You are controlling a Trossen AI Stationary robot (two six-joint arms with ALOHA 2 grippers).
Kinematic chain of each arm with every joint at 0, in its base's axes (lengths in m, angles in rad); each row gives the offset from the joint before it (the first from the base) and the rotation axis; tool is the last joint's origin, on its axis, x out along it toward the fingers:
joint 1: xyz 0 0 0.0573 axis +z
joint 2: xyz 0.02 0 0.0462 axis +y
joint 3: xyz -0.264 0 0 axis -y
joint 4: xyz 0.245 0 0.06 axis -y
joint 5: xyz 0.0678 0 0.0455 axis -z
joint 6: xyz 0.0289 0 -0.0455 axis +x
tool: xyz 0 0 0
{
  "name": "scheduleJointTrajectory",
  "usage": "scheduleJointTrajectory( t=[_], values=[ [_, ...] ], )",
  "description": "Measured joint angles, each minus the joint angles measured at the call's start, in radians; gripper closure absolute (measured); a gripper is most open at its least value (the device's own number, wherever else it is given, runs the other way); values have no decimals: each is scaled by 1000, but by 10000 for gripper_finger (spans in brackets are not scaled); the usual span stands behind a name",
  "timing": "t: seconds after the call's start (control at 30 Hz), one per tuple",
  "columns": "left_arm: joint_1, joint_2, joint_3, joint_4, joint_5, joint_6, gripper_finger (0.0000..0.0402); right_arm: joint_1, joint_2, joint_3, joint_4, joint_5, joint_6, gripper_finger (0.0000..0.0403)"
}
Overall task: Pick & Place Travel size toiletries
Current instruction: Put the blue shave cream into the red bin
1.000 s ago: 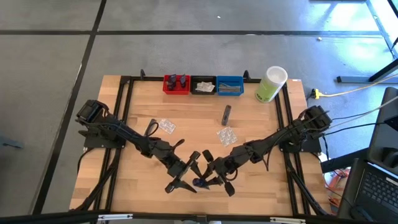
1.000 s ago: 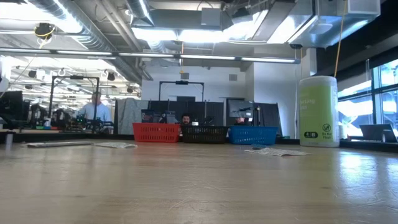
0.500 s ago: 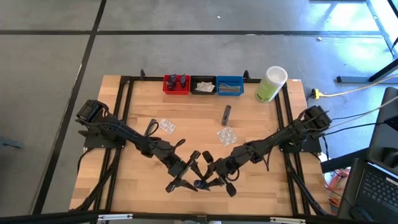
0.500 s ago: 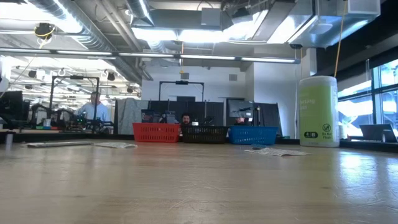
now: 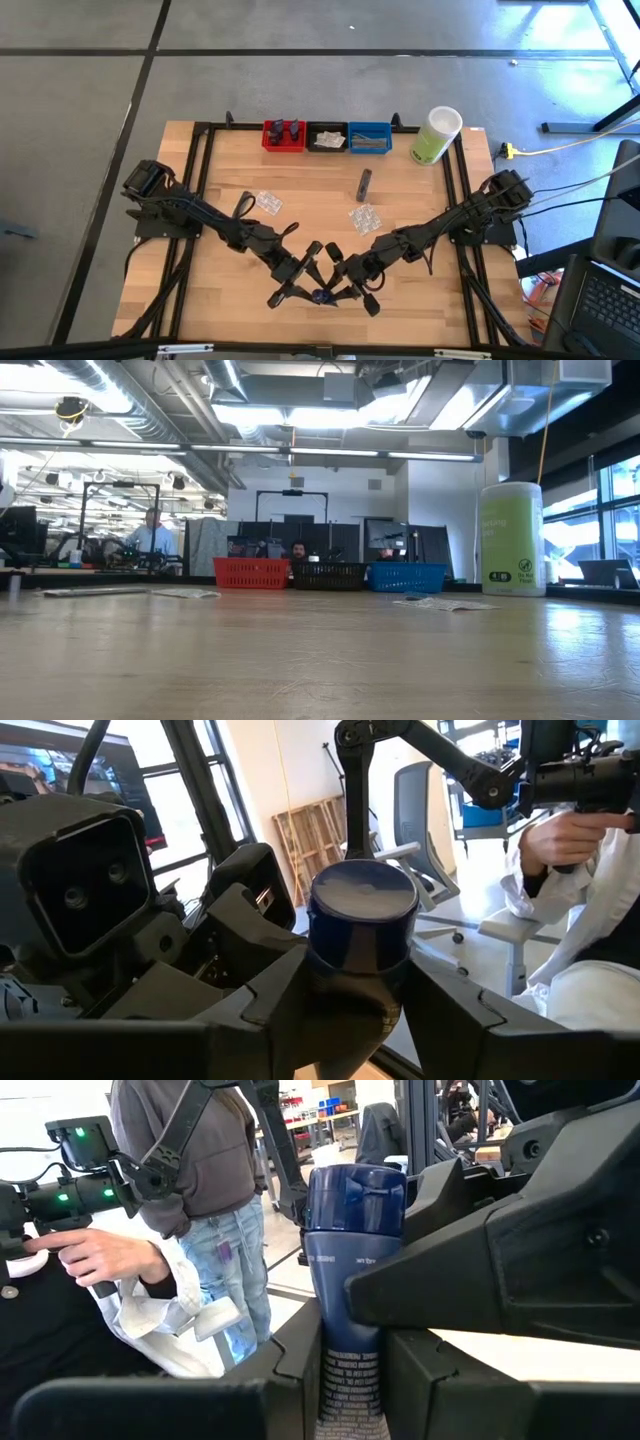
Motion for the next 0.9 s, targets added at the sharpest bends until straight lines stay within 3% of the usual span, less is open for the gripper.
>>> scheduleJointTrajectory(
  t=[0.37, 0.57, 0.7, 0.8, 0.9],
  values=[
    [0, 0, 0, -2, -1, -2, 258, 0, 0, 0, -9, -32, 29, 312],
    [-2, 0, -1, -10, 15, -5, 259, 1, -6, 0, -48, -61, 50, 248],
    [-2, 0, -1, -33, 18, -23, 259, 3, -67, 0, -203, -86, 95, 193],
    [-2, -3, -1, -95, 16, -51, 259, 24, -132, 0, -393, -23, 149, 167],
    [-2, -3, -1, -150, 9, -94, 259, 61, -202, 0, -582, 152, 213, 158]
  ],
)
